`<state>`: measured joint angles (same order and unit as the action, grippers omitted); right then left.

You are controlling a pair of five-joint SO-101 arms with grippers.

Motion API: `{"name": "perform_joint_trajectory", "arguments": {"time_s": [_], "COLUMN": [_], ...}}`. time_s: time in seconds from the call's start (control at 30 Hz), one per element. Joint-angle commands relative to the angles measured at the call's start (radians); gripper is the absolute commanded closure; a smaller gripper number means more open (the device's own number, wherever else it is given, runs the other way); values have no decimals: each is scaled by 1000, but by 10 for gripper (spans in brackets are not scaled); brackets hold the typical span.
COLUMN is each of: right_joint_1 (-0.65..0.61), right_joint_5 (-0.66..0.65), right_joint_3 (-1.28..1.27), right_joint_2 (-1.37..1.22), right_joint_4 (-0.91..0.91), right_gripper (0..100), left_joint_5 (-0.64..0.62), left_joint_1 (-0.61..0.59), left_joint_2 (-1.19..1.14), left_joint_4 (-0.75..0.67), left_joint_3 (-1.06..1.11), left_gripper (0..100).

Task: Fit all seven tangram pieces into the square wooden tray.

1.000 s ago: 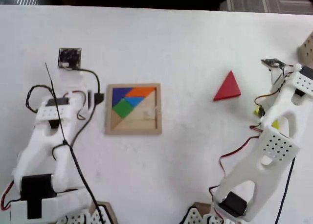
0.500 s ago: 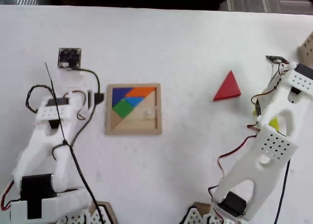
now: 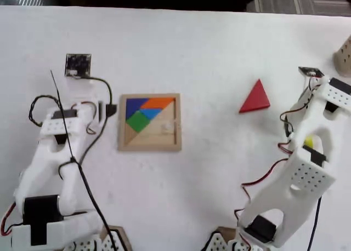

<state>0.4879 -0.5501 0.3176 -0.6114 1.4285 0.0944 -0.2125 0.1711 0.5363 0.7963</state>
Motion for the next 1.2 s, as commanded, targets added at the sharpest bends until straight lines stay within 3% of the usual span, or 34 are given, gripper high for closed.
{"name": "perform_joint_trajectory", "arguments": {"time_s": [0.0,0.23,0.63,1.17], "right_joint_1": [-31,-53,-116,-59], "right_joint_5": [14,78,213,204], "right_joint_3": [-55,-166,-161,-101], "right_joint_2": [74,84,85,47], "right_joint_4": [-108,-291,-292,-294], "right_gripper": [611,611,611,612], "left_joint_5": [9,9,55,60], "left_joint_1": [2,2,2,4], "left_joint_2": [2,2,2,2], "left_joint_4": [-21,-21,-21,-21], "left_joint_3": [-18,-18,-18,-18], "left_gripper": [692,692,692,692]}}
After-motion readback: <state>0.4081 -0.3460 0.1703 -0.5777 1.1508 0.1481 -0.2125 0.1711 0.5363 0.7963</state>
